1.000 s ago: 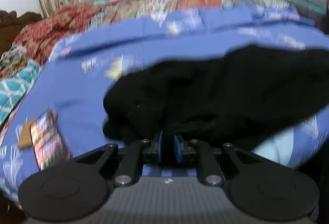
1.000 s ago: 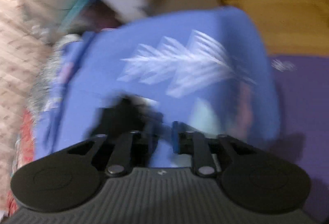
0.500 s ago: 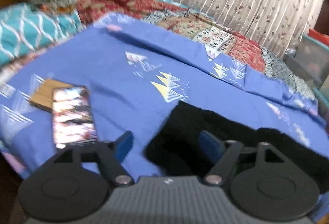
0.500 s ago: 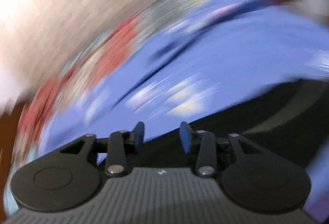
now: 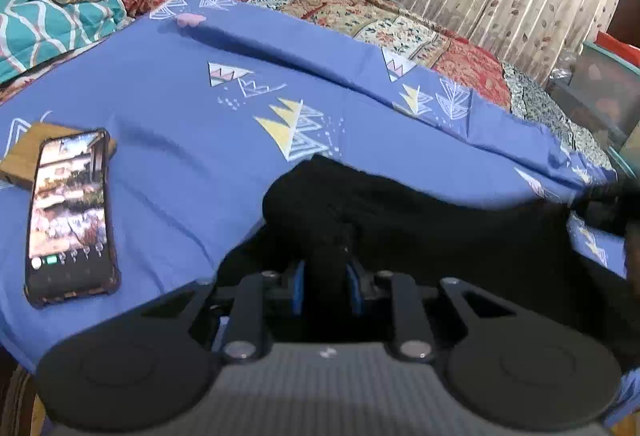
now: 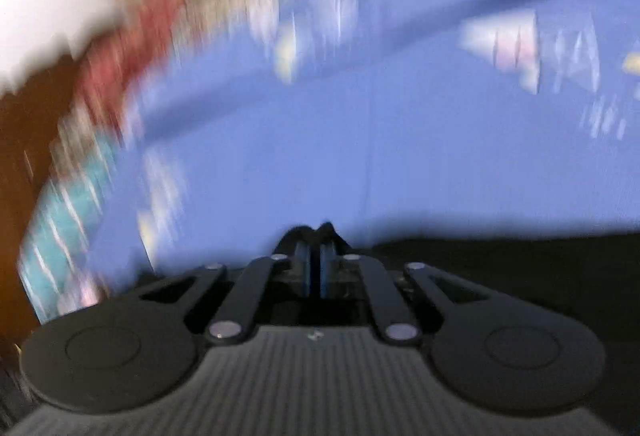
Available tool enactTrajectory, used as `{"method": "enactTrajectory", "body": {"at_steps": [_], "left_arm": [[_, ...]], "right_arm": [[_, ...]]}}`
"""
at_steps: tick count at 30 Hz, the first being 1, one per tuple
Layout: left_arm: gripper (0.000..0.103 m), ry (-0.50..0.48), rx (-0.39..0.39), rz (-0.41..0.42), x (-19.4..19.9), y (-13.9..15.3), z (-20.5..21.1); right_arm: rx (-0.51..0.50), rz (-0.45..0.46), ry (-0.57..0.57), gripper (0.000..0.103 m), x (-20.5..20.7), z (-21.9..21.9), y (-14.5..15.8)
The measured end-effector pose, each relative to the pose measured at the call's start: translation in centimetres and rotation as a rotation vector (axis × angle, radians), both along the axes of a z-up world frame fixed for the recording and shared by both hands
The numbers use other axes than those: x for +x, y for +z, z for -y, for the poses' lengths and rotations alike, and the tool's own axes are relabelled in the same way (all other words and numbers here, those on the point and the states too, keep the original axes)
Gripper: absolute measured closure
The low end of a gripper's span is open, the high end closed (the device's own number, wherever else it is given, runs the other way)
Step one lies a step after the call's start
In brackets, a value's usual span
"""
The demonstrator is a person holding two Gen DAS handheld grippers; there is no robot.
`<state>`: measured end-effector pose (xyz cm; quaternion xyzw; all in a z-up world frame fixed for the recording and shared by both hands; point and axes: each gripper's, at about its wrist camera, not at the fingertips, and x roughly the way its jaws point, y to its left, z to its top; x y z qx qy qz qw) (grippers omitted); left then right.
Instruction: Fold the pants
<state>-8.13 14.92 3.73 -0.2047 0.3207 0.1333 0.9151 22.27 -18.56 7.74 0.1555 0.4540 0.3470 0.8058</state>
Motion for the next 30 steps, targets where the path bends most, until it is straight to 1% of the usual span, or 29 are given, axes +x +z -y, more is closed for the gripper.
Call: {"method": "enactTrajectory", "body": {"at_steps": [1, 2, 3, 4, 5, 6, 7, 8, 9, 10, 11, 12, 14, 16, 17, 18, 19, 20, 21, 22, 23, 24, 26, 28, 30], "left_arm": [[0.077, -0.009, 0.002, -0.011, 0.3, -0.3, 0.1], [0.074, -0.02, 0.013, -0.028, 0.6, -0.5, 0.4], [0.073, -0.026, 0.025, -0.038, 0.7, -0.5, 0.6], [0.071, -0.034, 0.03, -0.037, 0.7, -0.4, 0.6], [0.066, -0.042, 0.021, -0.026, 0.4, 0.0, 0.4], [0.059, -0.046, 0.0, -0.008, 0.0, 0.4, 0.0], [0.051, -0.04, -0.021, 0.01, -0.5, 0.8, -0.6], [0.033, -0.012, -0.031, 0.023, -0.9, 1.3, -1.2], [0.021, 0.022, -0.035, 0.041, -1.5, 1.7, -1.9], [0.02, 0.044, -0.048, 0.055, -1.8, 2.0, -2.7], [0.02, 0.057, -0.074, 0.063, -2.0, 2.2, -3.6], [0.02, 0.069, -0.11, 0.068, -2.1, 2.4, -4.5], [0.02, 0.085, -0.172, 0.073, -1.7, 2.4, -5.8], [0.02, 0.081, -0.214, 0.053, -0.3, 2.2, -6.5], [0.02, 0.067, -0.231, 0.039, 0.4, 1.9, -6.6], [0.025, 0.058, -0.239, 0.019, 1.2, 1.6, -6.4], [0.03, 0.057, -0.237, -0.014, 2.1, 1.2, -6.3], [0.052, 0.053, -0.228, -0.054, 3.0, 0.7, -6.0], [0.074, 0.037, -0.221, -0.086, 3.7, 0.4, -5.7], [0.075, 0.031, -0.204, -0.114, 4.3, 0.3, -5.3], [0.081, 0.03, -0.18, -0.113, 4.4, 0.5, -4.9], [0.085, 0.021, -0.161, -0.095, 4.4, 1.0, -4.5], [0.092, 0.008, -0.132, -0.021, 3.6, 2.4, -4.1], [0.092, 0.017, -0.144, 0.095, 2.1, 3.9, -4.2], [0.09, 0.032, -0.169, 0.191, 0.7, 4.6, -4.5]], "right_arm": [[0.033, 0.027, -0.027, 0.096, 0.4, 0.4, 0.2], [0.005, 0.06, -0.025, 0.095, 0.3, -0.1, -0.3], [-0.094, 0.091, -0.009, 0.087, 0.3, -1.2, -1.3], [-0.195, 0.099, 0.007, 0.078, 0.3, -2.3, -2.3], [-0.252, 0.097, 0.016, 0.075, 0.3, -2.9, -3.3], [-0.246, 0.093, 0.016, 0.071, 0.1, -2.9, -3.8], [-0.207, 0.088, -0.002, 0.061, 0.0, -2.1, -3.7], [-0.162, 0.079, -0.038, 0.057, -0.3, -1.3, -3.4], [-0.138, 0.083, -0.073, 0.053, -0.9, -0.6, -3.1], [-0.115, 0.106, -0.103, 0.053, -1.3, -0.2, -2.4], [-0.082, 0.143, -0.107, 0.053, -2.3, 0.3, -1.6], [-0.043, 0.166, -0.075, 0.053, -3.7, 1.3, -0.7], [0.044, 0.187, 0.101, 0.051, -5.9, 0.3, 0.7], [0.073, 0.213, 0.335, 0.039, -8.9, -2.3, 1.6], [0.064, 0.248, 0.45, 0.035, -10.8, -4.0, 1.8], [0.049, 0.284, 0.535, 0.026, -12.1, -5.7, 1.7], [0.03, 0.313, 0.602, 0.025, -13.4, -7.2, 1.4], [0.003, 0.324, 0.651, 0.026, -14.2, -8.7, 0.7], [-0.034, 0.312, 0.685, 0.042, -14.8, -10.2, -0.2], [-0.079, 0.286, 0.72, 0.089, -15.3, -11.5, -1.1], [-0.138, 0.274, 0.744, 0.091, -15.8, -12.5, -2.0], [-0.172, 0.29, 0.738, 0.092, -16.3, -13.0, -2.2], [-0.158, 0.385, 0.709, 0.092, -17.4, -12.5, -1.0], [-0.147, 0.49, 0.625, 0.092, -17.6, -11.5, 1.2], [-0.122, 0.6, 0.539, 0.092, -18.1, -10.4, 3.6]]}}
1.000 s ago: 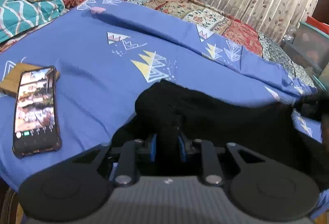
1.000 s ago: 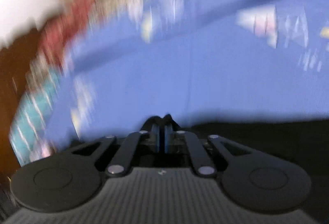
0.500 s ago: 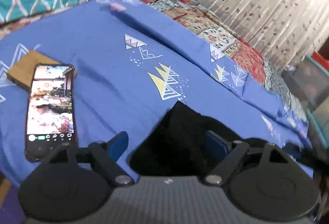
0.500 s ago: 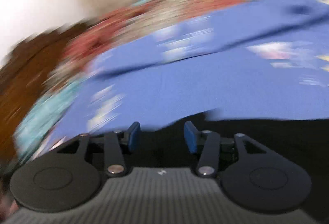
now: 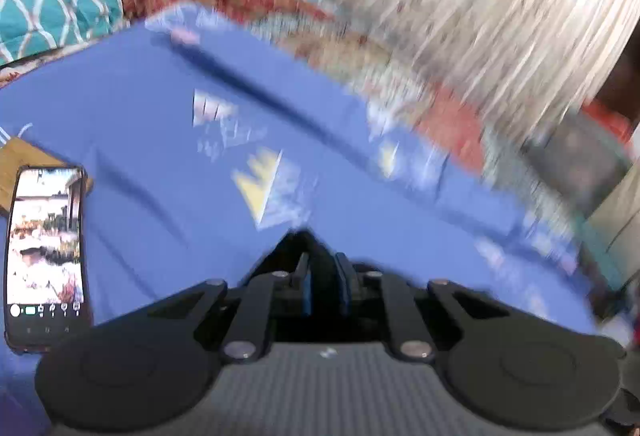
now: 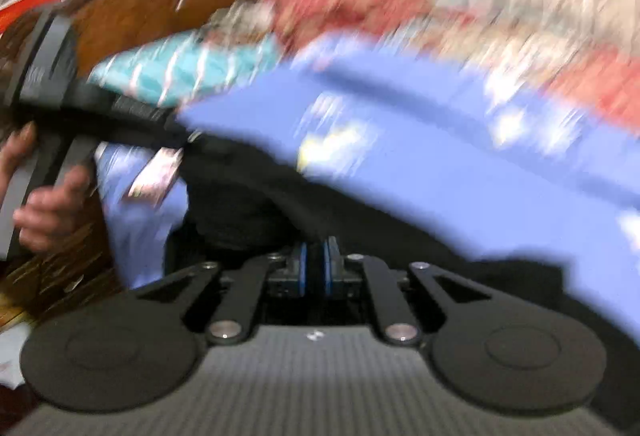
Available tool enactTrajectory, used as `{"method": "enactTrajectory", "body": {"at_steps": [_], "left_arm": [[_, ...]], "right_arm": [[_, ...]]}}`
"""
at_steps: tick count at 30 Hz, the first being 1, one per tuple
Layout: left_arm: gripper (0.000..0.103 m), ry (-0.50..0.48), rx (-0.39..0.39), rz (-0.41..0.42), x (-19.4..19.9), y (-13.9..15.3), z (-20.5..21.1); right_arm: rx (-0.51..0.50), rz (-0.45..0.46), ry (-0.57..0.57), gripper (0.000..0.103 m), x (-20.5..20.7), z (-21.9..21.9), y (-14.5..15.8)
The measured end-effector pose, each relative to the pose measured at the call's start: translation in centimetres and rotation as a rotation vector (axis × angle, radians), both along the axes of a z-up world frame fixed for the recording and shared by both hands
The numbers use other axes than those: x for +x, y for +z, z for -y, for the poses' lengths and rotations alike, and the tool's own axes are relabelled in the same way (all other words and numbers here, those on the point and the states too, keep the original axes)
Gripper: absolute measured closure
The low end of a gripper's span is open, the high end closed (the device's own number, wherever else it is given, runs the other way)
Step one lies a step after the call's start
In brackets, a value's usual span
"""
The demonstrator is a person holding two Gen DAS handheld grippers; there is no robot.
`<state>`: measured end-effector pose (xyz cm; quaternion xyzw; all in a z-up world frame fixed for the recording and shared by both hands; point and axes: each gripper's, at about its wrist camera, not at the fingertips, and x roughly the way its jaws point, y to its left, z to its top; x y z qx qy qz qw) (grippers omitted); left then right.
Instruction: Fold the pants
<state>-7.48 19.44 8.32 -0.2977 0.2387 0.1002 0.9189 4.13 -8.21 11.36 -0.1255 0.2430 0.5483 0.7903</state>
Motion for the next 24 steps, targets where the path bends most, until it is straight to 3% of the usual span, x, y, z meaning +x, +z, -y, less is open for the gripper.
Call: {"method": "enactTrajectory", "body": {"at_steps": [3, 5, 7, 8, 10, 12, 14, 17, 20, 23, 24], "left_arm": [[0.087, 0.027, 0.008, 0.057, -1.9, -1.1, 0.3], [0.087, 0.051, 0.075, -0.04, -1.8, -3.0, 1.1], [0.085, 0.056, 0.079, -0.156, -2.0, -5.3, 1.5], [0.077, 0.064, 0.061, -0.185, -2.4, -6.0, 1.4], [0.064, 0.088, 0.025, -0.202, -3.4, -6.1, 1.0], [0.034, 0.117, 0.027, -0.204, -3.8, -5.2, 0.1], [0.015, 0.145, 0.034, -0.196, -3.1, -4.1, -0.9], [0.0, 0.034, 0.027, -0.173, -0.3, -2.8, -2.2], [0.0, -0.14, 0.048, -0.202, 4.3, -3.2, -2.7], [0.002, -0.248, -0.071, -0.276, 8.0, -5.8, -2.9], [0.016, -0.255, -0.065, -0.281, 8.6, -6.3, -2.4]], "right_arm": [[0.031, 0.203, 0.056, 0.092, -3.4, 0.9, 0.9], [-0.074, 0.277, 0.143, 0.091, -5.2, -0.2, -1.9], [-0.194, 0.233, 0.226, 0.086, -7.0, -1.6, -5.3], [-0.24, 0.173, 0.259, 0.083, -7.4, -1.9, -6.9], [-0.255, 0.103, 0.268, 0.059, -7.9, -2.2, -7.9], [-0.231, 0.082, 0.257, 0.056, -7.8, -2.8, -7.0], [-0.201, 0.073, 0.226, 0.056, -7.0, -2.1, -5.8], [-0.138, 0.007, 0.148, 0.056, -5.4, 0.9, -3.8], [-0.1, -0.051, 0.021, 0.056, -4.1, 3.3, -3.5], [-0.089, -0.152, -0.123, 0.056, -2.6, 6.3, -4.3], [-0.093, -0.19, -0.162, 0.056, -2.2, 7.4, -4.6]]}}
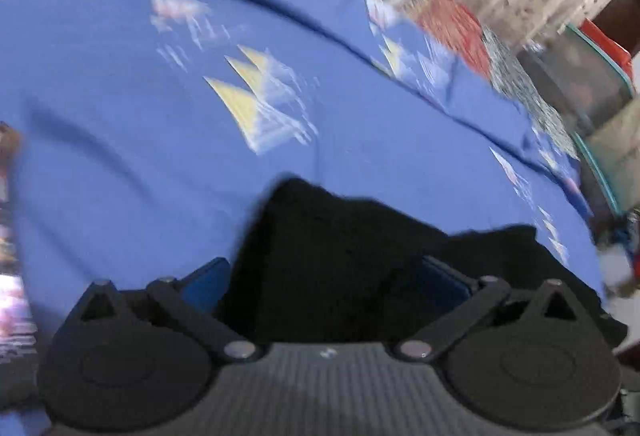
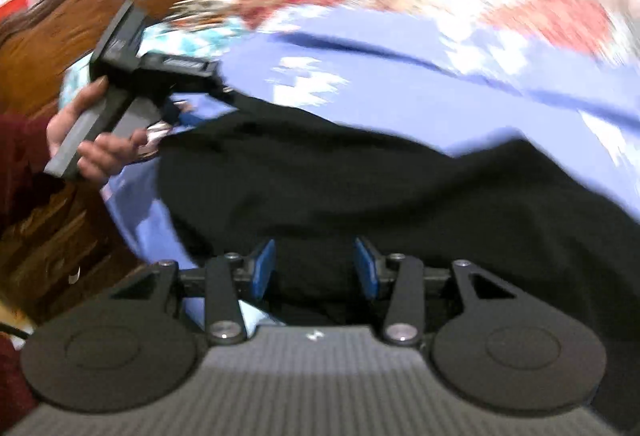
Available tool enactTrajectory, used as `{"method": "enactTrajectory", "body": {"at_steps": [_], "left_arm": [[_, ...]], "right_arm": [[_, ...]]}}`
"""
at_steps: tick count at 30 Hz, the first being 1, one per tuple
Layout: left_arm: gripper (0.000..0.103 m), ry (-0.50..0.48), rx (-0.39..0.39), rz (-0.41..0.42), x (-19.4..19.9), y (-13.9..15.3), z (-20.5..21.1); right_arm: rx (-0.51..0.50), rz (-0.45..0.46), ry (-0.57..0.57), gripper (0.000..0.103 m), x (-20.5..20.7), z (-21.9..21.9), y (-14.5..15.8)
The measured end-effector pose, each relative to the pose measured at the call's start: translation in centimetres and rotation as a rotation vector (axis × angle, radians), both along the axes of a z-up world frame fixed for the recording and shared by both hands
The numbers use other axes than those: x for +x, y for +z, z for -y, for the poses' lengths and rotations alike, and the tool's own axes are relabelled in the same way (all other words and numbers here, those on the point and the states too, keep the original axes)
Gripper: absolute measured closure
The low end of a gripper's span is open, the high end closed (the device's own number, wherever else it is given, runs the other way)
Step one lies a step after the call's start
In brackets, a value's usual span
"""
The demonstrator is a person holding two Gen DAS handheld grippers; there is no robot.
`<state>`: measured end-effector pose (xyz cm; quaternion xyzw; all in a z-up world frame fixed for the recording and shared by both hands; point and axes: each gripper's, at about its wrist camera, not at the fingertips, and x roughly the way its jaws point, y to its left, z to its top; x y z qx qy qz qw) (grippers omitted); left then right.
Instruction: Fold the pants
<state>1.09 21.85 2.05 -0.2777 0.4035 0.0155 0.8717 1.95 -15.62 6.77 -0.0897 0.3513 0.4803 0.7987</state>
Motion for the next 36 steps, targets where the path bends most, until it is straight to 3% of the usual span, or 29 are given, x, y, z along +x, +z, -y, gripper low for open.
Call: {"method": "enactTrajectory", "body": {"at_steps": [1, 2, 3, 5, 8, 10, 12, 13, 18, 24, 27, 29, 30, 31, 32, 36], "left_arm": [[0.035, -0.01, 0.062, 0.008, 0.3, -0.1, 1.0], [0.063, -0.014, 0.136, 0.016, 0.3, 0.0, 2.0], [0.07, -0.014, 0.173, 0.036, 0.1, 0.2, 2.5], [0.08, 0.067, 0.167, 0.079, -0.8, 1.0, 1.8], [0.082, 0.227, 0.118, 0.157, -3.1, 2.6, -1.2], [0.079, 0.234, 0.067, 0.118, -3.0, 1.8, -2.0], [0.044, 0.247, 0.128, 0.025, -2.0, 0.8, -1.3], [0.038, 0.254, 0.166, -0.006, -1.9, 0.6, -0.8], [0.017, 0.27, 0.168, 0.059, -5.2, 2.9, -0.4], [0.018, 0.317, 0.174, 0.131, -8.8, 7.2, -1.1], [0.018, 0.181, 0.217, 0.19, -8.1, 9.2, 2.2], [0.017, 0.068, 0.227, 0.215, -7.3, 9.7, 5.3], [0.017, 0.023, 0.217, 0.22, -7.1, 9.5, 6.5], [0.017, -0.017, 0.204, 0.214, -6.6, 9.1, 7.8], [0.017, -0.048, 0.195, 0.195, -5.7, 8.6, 9.1], [0.017, -0.132, 0.157, 0.142, -3.4, 6.6, 13.0]], "right_arm": [[-0.01, -0.032, -0.032, 0.056, 0.2, 0.5, -0.3], [-0.031, -0.073, -0.073, 0.056, 0.8, 0.5, -1.1], [-0.045, -0.108, -0.097, 0.056, 0.9, 0.7, -1.5], [-0.054, -0.185, -0.121, 0.057, 1.2, 0.7, -2.4], [-0.042, -0.174, -0.051, 0.057, -0.2, -0.5, -1.7], [-0.046, -0.153, -0.007, 0.057, -1.1, -1.5, -1.6], [-0.062, -0.141, 0.008, 0.057, -1.5, -2.0, -1.8], [-0.073, -0.134, 0.003, 0.057, -1.6, -2.1, -1.9], [-0.055, -0.039, -0.044, 0.057, -1.4, -0.3, -0.2], [-0.15, 0.107, -0.059, 0.057, 0.1, 1.0, -1.0], [-0.205, 0.134, -0.051, 0.057, 1.0, 1.0, -2.3], [-0.228, 0.102, -0.045, 0.057, 2.0, 0.8, -3.5], [-0.236, 0.078, -0.044, 0.065, 2.4, 0.6, -4.0], [-0.214, 0.057, -0.037, 0.085, 2.6, 0.5, -4.3], [-0.197, 0.029, -0.028, 0.092, 2.8, 0.3, -4.3], [-0.188, 0.002, -0.029, 0.096, 2.1, 0.5, -3.3]]}}
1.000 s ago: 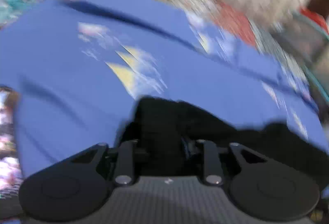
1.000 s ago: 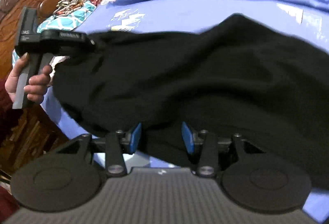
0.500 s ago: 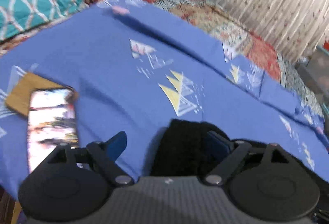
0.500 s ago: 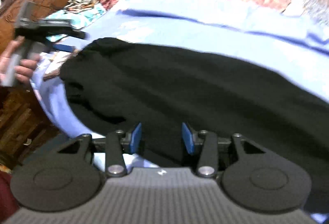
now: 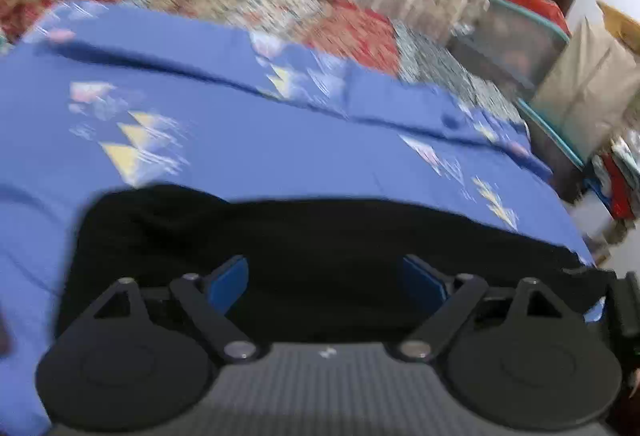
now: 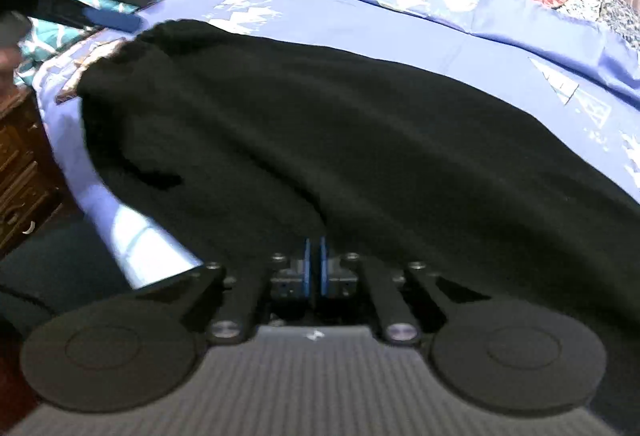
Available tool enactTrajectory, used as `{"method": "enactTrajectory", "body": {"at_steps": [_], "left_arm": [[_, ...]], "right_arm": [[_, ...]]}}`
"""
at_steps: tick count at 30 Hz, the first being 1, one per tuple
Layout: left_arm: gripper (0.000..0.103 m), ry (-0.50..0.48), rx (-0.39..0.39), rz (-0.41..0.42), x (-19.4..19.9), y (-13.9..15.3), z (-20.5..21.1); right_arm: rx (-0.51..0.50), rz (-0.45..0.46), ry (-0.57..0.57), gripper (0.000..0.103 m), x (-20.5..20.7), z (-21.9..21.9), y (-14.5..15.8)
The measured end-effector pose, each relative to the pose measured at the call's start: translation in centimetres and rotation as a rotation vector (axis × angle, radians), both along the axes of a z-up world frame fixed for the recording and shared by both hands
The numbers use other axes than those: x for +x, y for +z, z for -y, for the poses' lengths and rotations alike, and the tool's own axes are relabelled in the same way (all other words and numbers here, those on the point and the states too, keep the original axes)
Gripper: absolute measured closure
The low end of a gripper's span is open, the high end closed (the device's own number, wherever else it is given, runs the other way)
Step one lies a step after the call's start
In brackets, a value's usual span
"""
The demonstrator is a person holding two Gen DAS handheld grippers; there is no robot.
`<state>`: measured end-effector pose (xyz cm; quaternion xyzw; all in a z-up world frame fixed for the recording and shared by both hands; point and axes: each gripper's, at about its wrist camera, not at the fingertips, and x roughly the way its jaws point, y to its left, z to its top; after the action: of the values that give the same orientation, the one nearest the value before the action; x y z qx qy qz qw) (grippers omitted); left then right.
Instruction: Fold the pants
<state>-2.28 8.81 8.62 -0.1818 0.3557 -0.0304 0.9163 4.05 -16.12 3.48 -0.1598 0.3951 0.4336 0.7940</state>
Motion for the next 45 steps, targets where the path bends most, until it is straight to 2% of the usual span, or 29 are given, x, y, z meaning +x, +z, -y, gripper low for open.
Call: {"method": "enactTrajectory", "body": {"at_steps": [3, 5, 7, 8, 9, 10, 11, 12, 13, 18, 22, 23, 25, 26, 28, 30, 31, 32, 33, 34, 37, 41, 43, 44, 45], "left_arm": [[0.017, -0.049, -0.009, -0.037, 1.3, -1.4, 1.9], [0.017, -0.064, 0.007, -0.096, 2.2, -3.1, 2.8], [0.019, -0.056, 0.067, -0.213, 3.2, -5.8, 3.5], [0.025, -0.046, 0.116, -0.282, 3.6, -7.3, 3.8], [0.024, -0.06, 0.156, -0.268, 3.3, -7.7, 4.1], [0.024, -0.076, 0.195, -0.246, 2.8, -7.5, 4.7], [0.024, -0.082, 0.22, -0.253, 2.6, -7.3, 5.1], [0.022, -0.087, 0.232, -0.259, 2.5, -7.1, 5.3], [0.021, -0.091, 0.235, -0.26, 2.4, -6.8, 5.3], [0.018, -0.132, 0.228, -0.205, 2.8, -3.9, 7.3], [0.016, -0.194, 0.217, -0.162, 4.8, -2.3, 10.9], [0.016, -0.211, 0.207, -0.162, 5.6, -2.1, 12.0], [0.016, -0.247, 0.171, -0.176, 7.2, -2.3, 13.8], [0.016, -0.264, 0.155, -0.185, 8.2, -2.5, 14.8], [0.016, -0.301, 0.138, -0.194, 9.7, -3.0, 17.0], [0.017, -0.328, 0.132, -0.193, 10.5, -3.5, 18.9], [0.019, -0.339, 0.126, -0.2, 11.2, -4.0, 19.8], [0.024, -0.347, 0.121, -0.212, 11.7, -4.7, 20.8], [0.029, -0.348, 0.122, -0.232, 11.9, -5.3, 21.5], [0.031, -0.341, 0.137, -0.253, 12.0, -5.8, 22.0], [0.032, -0.327, 0.173, -0.253, 11.8, -5.9, 22.7], [0.032, -0.282, 0.151, -0.241, 11.0, -5.3, 21.8], [0.032, -0.252, 0.146, -0.236, 11.4, -5.3, 21.7], [0.032, -0.245, 0.153, -0.241, 11.4, -5.4, 21.8], [0.031, -0.242, 0.166, -0.251, 11.4, -5.6, 21.9]], "right_arm": [[0.055, -0.016, 0.02, 0.096, -1.6, 1.0, 1.1], [0.063, -0.03, -0.03, 0.095, -1.8, 1.8, 0.3], [0.087, -0.063, -0.1, 0.094, -1.2, 2.4, -1.3], [0.125, -0.085, -0.123, 0.094, -0.9, 2.8, -1.4], [0.148, -0.113, -0.139, 0.091, -0.6, 3.0, -1.3], [0.183, -0.137, -0.156, 0.082, -0.3, 3.5, -0.9], [0.219, -0.132, -0.177, 0.075, -0.1, 4.4, -0.4], [0.258, -0.105, -0.214, 0.063, 0.1, 5.7, 0.2], [0.287, -0.079, -0.259, 0.062, 0.2, 7.1, 0.7], [0.415, 0.019, -0.612, 0.062, 1.3, 18.4, 2.2], [0.518, 0.12, -0.961, 0.059, -0.3, 28.8, 3.6], [0.548, 0.145, -1.056, 0.056, -0.8, 31.2, 3.8], [0.563, 0.189, -1.237, 0.042, -1.1, 34.8, 4.2], [0.574, 0.199, -1.314, 0.039, -0.7, 36.5, 4.2], [0.599, 0.157, -1.382, 0.03, 0.8, 38.8, 4.2], [0.624, 0.097, -1.397, 0.029, 3.2, 40.4, 4.1], [0.604, 0.06, -1.396, 0.032, 4.8, 40.7, 4.1], [0.56, 0.009, -1.383, 0.044, 5.9, 41.0, 3.6], [0.521, -0.048, -1.353, 0.091, 7.5, 41.0, 3.4], [0.518, -0.083, -1.329, 0.09, 8.0, 40.8, 3.5], [0.613, 0.018, -1.192, 0.091, 8.7, 40.2, 7.1], [0.903, 0.154, -0.959, 0.091, 8.9, 40.7, 11.7], [0.951, 0.211, -0.899, 0.09, 8.6, 41.1, 11.6], [0.927, 0.222, -0.912, 0.09, 8.5, 41.3, 10.6], [0.904, 0.19, -0.959, 0.09, 8.2, 41.9, 8.8]]}}
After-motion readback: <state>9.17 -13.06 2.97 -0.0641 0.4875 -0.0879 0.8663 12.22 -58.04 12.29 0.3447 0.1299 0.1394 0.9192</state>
